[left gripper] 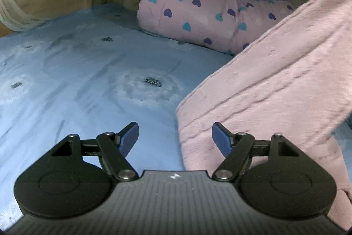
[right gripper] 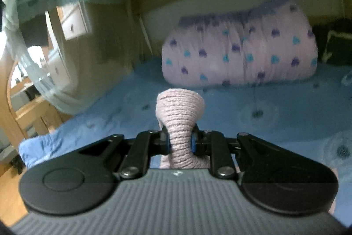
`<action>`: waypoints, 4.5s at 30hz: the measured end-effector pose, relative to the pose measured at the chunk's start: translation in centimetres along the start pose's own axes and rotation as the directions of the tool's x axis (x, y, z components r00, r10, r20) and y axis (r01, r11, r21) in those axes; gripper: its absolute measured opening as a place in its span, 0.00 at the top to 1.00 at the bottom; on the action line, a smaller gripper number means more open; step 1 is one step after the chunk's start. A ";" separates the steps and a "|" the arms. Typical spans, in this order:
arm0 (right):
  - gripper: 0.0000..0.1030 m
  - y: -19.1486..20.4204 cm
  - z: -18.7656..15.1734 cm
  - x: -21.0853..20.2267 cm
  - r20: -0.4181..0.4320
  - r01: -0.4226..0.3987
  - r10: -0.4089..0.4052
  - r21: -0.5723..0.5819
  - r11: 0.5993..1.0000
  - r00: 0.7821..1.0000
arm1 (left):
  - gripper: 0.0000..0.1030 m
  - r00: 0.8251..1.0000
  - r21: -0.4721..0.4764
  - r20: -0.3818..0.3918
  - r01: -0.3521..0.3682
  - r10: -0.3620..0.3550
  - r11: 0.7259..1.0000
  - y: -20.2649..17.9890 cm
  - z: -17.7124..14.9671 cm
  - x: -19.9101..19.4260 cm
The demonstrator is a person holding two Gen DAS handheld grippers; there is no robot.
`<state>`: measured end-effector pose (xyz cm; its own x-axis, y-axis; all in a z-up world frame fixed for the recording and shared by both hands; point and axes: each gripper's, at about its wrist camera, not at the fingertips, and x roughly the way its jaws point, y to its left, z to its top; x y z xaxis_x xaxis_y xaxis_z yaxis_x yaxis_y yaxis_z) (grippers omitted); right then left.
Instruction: Fold small clothes
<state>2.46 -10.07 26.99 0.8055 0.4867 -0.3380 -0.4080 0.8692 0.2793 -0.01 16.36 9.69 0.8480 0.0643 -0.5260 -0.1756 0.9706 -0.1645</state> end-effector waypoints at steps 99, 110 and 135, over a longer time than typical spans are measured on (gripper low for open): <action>0.55 -14.1 -22.9 -13.5 -0.494 0.318 -0.535 -0.457 0.830 0.685 | 0.05 0.927 0.276 -0.354 0.230 -0.124 0.933 -7.7 -13.0 -12.8; 0.54 -14.8 -21.9 -17.2 -0.411 0.441 -0.633 -0.473 0.763 0.656 | 0.05 0.931 0.395 -0.345 0.256 -0.116 0.882 -8.0 -15.3 -16.0; 0.53 -3.5 -29.3 -17.6 -0.415 0.101 -0.363 -0.532 0.841 0.834 | 0.04 0.959 0.651 -0.283 0.200 -0.011 0.732 -7.8 -20.4 -20.1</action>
<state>-22.86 -19.12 5.67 0.6416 0.1266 -0.7565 -0.4900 0.8265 -0.2773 -25.88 2.79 4.51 0.6738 -0.0143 -0.7387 0.3664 0.8747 0.3173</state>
